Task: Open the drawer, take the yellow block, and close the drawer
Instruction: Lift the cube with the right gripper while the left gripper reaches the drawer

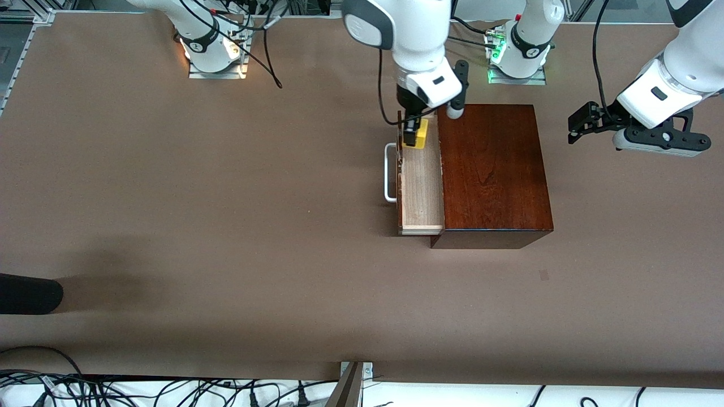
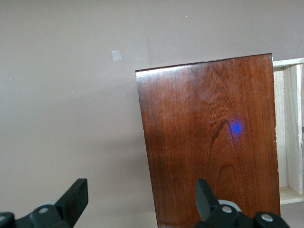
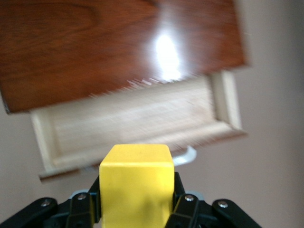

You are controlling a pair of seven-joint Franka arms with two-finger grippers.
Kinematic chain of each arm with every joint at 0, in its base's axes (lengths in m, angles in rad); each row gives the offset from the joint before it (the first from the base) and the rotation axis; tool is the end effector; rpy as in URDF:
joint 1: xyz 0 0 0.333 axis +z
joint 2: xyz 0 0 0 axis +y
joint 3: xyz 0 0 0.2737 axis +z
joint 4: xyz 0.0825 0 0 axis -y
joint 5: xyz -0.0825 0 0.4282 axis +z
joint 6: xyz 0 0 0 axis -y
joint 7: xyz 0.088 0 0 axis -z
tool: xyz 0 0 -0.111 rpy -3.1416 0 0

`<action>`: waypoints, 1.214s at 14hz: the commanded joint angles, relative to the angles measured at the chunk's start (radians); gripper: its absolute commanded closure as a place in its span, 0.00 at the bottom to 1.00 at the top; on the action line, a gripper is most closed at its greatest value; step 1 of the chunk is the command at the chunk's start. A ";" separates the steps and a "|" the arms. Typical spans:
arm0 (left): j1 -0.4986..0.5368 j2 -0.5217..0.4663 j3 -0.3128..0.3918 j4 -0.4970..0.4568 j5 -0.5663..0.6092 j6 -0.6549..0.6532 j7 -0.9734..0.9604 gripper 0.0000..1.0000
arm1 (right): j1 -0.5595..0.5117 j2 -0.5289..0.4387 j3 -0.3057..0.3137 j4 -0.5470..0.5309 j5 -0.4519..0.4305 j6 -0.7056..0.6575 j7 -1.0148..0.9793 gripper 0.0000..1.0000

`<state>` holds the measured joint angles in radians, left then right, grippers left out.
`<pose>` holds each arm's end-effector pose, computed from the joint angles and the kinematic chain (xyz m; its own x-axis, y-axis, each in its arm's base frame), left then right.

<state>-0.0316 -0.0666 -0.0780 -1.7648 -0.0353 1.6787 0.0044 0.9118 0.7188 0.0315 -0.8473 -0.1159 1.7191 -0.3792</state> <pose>0.5812 -0.0684 0.5262 0.9938 -0.1097 -0.0196 -0.1091 -0.9936 0.0299 0.4706 0.6146 0.4735 0.2379 0.9655 0.1060 0.9570 -0.2517 0.1445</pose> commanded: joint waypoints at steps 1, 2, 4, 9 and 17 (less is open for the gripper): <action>-0.005 0.013 -0.002 0.030 0.026 -0.020 -0.003 0.00 | -0.128 -0.100 0.010 -0.021 0.016 -0.085 0.003 1.00; -0.005 0.013 -0.002 0.030 0.026 -0.019 -0.003 0.00 | -0.166 -0.122 0.008 -0.022 0.018 -0.096 0.003 1.00; -0.005 0.013 -0.002 0.030 0.026 -0.020 -0.004 0.00 | -0.305 -0.156 0.011 -0.024 0.088 -0.139 0.002 1.00; -0.007 0.013 -0.002 0.031 0.026 -0.019 -0.001 0.00 | -0.606 -0.425 0.011 -0.464 0.235 -0.032 0.020 1.00; -0.019 0.027 -0.179 0.063 0.021 -0.020 0.003 0.00 | -0.806 -0.584 0.011 -1.146 0.179 0.429 0.182 1.00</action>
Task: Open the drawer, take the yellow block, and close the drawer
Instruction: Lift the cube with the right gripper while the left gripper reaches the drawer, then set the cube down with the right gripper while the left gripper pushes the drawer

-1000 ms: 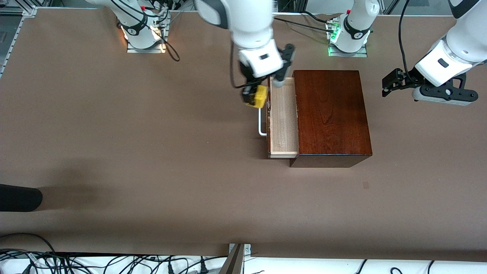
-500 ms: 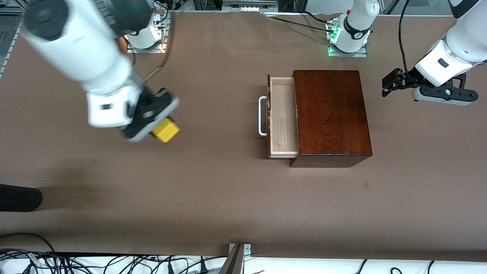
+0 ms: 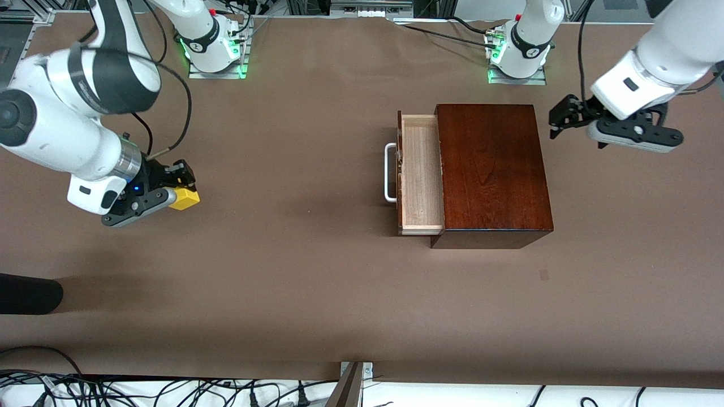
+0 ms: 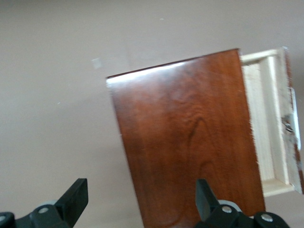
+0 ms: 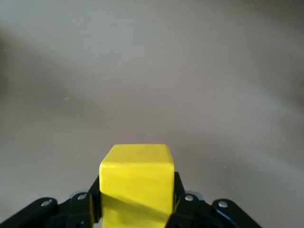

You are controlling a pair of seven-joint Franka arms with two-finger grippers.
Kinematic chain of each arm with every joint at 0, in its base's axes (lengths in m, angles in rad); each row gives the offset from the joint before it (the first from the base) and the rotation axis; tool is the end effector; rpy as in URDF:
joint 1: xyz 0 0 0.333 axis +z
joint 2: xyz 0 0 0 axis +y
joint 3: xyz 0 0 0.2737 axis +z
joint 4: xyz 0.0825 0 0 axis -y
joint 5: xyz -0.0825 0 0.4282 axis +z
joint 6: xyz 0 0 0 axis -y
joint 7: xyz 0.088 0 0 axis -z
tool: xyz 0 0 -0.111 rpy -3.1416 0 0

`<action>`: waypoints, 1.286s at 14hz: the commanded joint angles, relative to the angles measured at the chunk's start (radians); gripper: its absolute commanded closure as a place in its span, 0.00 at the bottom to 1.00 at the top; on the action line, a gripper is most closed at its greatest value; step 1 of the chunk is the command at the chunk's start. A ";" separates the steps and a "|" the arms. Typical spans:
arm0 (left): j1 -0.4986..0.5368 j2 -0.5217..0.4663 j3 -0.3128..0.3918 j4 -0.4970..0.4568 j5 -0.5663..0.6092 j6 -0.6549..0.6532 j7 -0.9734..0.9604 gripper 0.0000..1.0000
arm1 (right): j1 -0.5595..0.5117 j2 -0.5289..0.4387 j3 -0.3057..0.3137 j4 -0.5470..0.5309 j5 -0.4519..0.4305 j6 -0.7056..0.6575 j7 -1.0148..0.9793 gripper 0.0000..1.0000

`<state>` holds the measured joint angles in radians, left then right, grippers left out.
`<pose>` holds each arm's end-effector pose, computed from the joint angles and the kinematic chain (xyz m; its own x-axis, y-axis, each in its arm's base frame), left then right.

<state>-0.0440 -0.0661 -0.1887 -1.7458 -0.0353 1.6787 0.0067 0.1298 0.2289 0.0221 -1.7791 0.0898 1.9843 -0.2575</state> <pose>0.5698 -0.1410 0.5353 0.9725 -0.2330 -0.0020 -0.2329 -0.9722 0.0227 0.6425 0.1038 0.3615 0.9316 0.3634 -0.0025 0.3617 -0.9279 -0.0898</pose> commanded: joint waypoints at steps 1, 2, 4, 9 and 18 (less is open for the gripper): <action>-0.008 0.051 -0.101 0.064 0.021 -0.019 0.002 0.00 | -0.039 -0.089 0.021 -0.286 -0.062 0.251 0.088 1.00; -0.010 0.086 -0.142 0.084 0.021 -0.019 0.002 0.00 | -0.050 -0.074 0.021 -0.349 -0.106 0.360 0.099 1.00; -0.010 0.165 -0.222 0.139 0.023 -0.019 0.004 0.00 | -0.062 -0.034 0.021 -0.440 -0.128 0.537 0.147 1.00; -0.013 0.365 -0.356 0.271 0.023 -0.008 0.004 0.00 | -0.064 0.067 0.021 -0.479 -0.131 0.623 0.303 1.00; -0.209 0.511 -0.382 0.279 0.150 0.165 0.077 0.00 | -0.062 0.138 0.021 -0.514 -0.134 0.699 0.408 1.00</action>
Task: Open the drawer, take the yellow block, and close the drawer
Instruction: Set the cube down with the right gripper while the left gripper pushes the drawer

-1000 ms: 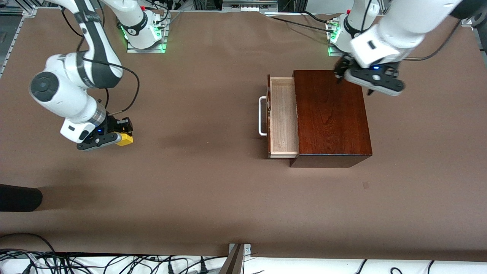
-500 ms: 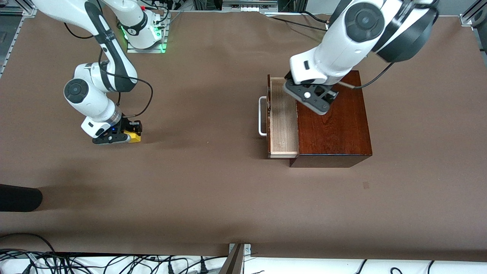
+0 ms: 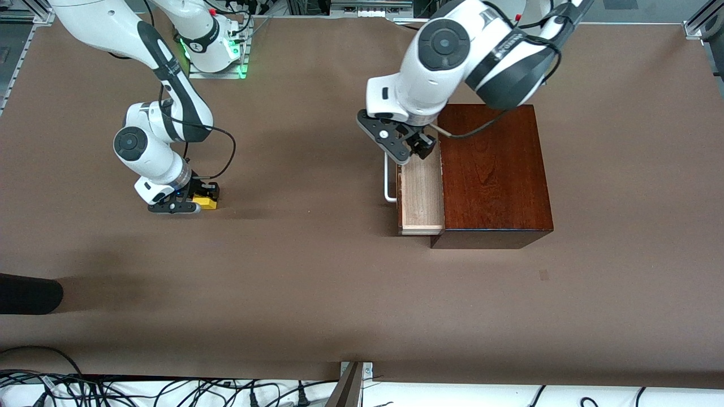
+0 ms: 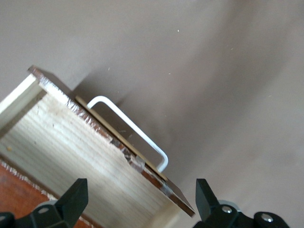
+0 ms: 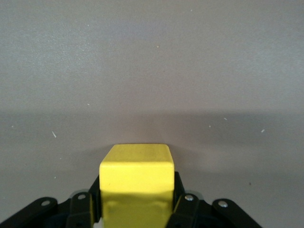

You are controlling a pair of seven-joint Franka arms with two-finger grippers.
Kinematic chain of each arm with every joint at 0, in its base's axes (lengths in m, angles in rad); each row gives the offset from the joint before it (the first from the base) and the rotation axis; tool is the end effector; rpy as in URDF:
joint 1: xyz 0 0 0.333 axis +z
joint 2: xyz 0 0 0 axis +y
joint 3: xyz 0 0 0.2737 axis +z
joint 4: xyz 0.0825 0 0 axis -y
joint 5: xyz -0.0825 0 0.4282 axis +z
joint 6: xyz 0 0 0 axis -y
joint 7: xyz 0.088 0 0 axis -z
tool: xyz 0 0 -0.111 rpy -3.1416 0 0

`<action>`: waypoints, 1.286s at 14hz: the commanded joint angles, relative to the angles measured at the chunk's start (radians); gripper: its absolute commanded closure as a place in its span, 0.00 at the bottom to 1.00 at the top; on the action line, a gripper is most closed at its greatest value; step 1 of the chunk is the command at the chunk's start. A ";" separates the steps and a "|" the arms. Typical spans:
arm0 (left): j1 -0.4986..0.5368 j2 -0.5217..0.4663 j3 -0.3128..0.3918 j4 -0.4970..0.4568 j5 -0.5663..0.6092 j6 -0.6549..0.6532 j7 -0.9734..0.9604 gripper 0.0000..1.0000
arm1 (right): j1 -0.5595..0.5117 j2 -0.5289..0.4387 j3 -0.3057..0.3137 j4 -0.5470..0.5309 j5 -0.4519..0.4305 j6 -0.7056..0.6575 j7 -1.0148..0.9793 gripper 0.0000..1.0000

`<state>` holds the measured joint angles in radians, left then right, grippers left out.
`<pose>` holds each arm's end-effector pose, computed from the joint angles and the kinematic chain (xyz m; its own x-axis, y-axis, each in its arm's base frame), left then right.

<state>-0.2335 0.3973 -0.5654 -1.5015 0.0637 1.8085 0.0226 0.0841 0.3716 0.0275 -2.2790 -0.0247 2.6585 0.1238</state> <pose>0.5128 -0.4593 0.4116 0.6915 -0.7219 -0.0268 -0.7115 -0.6870 0.1475 0.5362 0.0620 0.1091 0.9999 0.0077 0.0083 0.0077 -1.0000 0.0007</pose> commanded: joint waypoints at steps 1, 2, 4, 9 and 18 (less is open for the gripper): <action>-0.029 0.063 -0.005 0.032 0.060 0.061 0.094 0.00 | -0.017 -0.007 0.015 -0.014 -0.021 0.023 0.019 1.00; -0.030 0.080 -0.005 0.032 0.079 0.075 0.133 0.00 | -0.017 -0.007 0.017 -0.014 -0.021 0.023 0.013 1.00; -0.073 0.103 -0.005 0.030 0.158 0.100 0.227 0.00 | -0.017 -0.007 0.015 -0.013 -0.023 0.021 -0.013 0.80; -0.148 0.216 -0.005 0.030 0.419 0.140 0.244 0.00 | -0.027 -0.052 0.015 0.001 -0.023 0.005 -0.026 0.00; -0.132 0.321 0.001 0.030 0.442 0.215 0.515 0.00 | -0.041 -0.307 0.040 0.180 -0.023 -0.308 -0.026 0.00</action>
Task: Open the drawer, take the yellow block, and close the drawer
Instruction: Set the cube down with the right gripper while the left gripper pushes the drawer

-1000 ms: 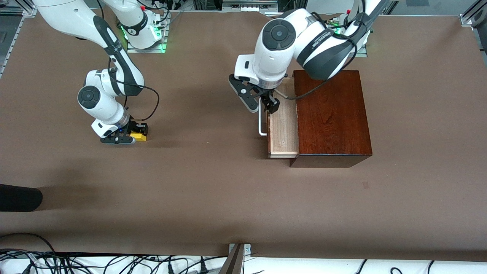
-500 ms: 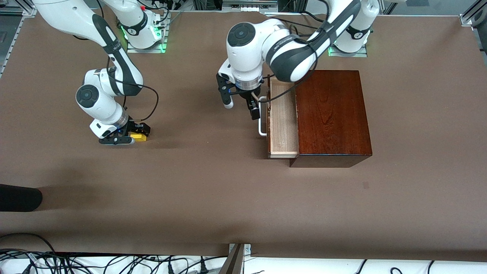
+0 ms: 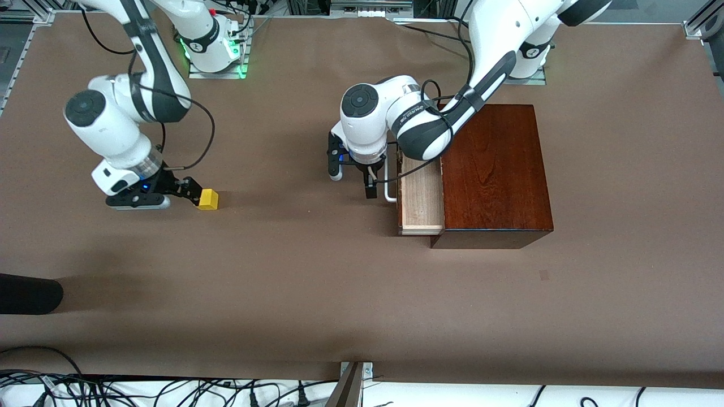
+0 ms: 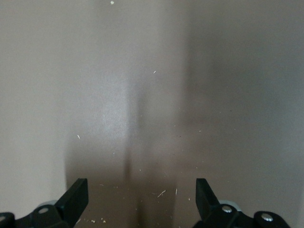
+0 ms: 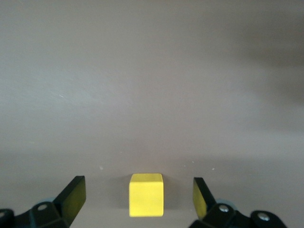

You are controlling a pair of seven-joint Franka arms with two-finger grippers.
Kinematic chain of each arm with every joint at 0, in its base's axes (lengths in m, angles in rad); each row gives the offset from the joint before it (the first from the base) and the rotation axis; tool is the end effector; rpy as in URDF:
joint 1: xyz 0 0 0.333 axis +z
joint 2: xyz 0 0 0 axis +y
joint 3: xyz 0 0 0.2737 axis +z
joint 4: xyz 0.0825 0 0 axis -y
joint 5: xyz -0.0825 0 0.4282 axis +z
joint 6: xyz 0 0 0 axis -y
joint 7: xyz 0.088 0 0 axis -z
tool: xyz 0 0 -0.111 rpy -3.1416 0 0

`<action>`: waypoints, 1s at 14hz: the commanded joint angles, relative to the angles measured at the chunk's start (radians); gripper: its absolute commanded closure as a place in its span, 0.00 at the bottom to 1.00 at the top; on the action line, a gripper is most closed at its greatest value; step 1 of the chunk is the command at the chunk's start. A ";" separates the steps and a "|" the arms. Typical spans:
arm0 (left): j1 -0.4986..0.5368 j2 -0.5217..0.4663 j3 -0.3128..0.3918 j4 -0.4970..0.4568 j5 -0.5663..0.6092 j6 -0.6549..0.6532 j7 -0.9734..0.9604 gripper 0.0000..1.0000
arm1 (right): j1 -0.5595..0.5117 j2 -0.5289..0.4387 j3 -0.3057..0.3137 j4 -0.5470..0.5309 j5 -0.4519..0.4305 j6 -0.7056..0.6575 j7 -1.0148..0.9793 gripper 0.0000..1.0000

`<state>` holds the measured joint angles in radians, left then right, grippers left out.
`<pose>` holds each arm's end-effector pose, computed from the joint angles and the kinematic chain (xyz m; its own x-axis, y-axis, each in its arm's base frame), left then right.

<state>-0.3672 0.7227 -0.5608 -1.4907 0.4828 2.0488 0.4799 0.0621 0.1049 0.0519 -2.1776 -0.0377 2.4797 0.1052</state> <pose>0.4893 -0.5259 0.2295 0.0355 -0.9972 -0.0654 -0.9990 -0.0336 -0.0294 0.5930 0.0680 0.2878 0.9798 0.0350 0.1971 0.0352 -0.9994 0.0024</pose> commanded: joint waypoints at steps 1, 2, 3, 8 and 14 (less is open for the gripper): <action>0.026 -0.008 -0.004 0.015 0.020 -0.035 0.090 0.00 | -0.019 -0.045 0.016 0.143 -0.005 -0.221 -0.004 0.00; 0.036 -0.008 -0.005 0.017 0.017 -0.064 0.103 0.00 | -0.019 -0.047 0.016 0.212 -0.002 -0.317 -0.002 0.00; 0.039 -0.012 -0.005 0.017 0.019 -0.097 0.108 0.00 | -0.019 -0.047 0.016 0.266 -0.001 -0.399 -0.001 0.00; 0.070 -0.019 -0.007 0.015 0.010 -0.173 0.146 0.00 | 0.001 -0.064 -0.024 0.485 0.012 -0.686 -0.085 0.00; 0.134 -0.022 -0.010 0.017 -0.021 -0.269 0.151 0.00 | 0.033 -0.097 -0.083 0.538 0.030 -0.847 -0.156 0.00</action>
<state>-0.2647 0.7175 -0.5662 -1.4797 0.4811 1.8225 0.5938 0.0804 0.0305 -0.0129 -1.6488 -0.0233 1.6874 -0.0210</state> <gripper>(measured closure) 0.000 0.000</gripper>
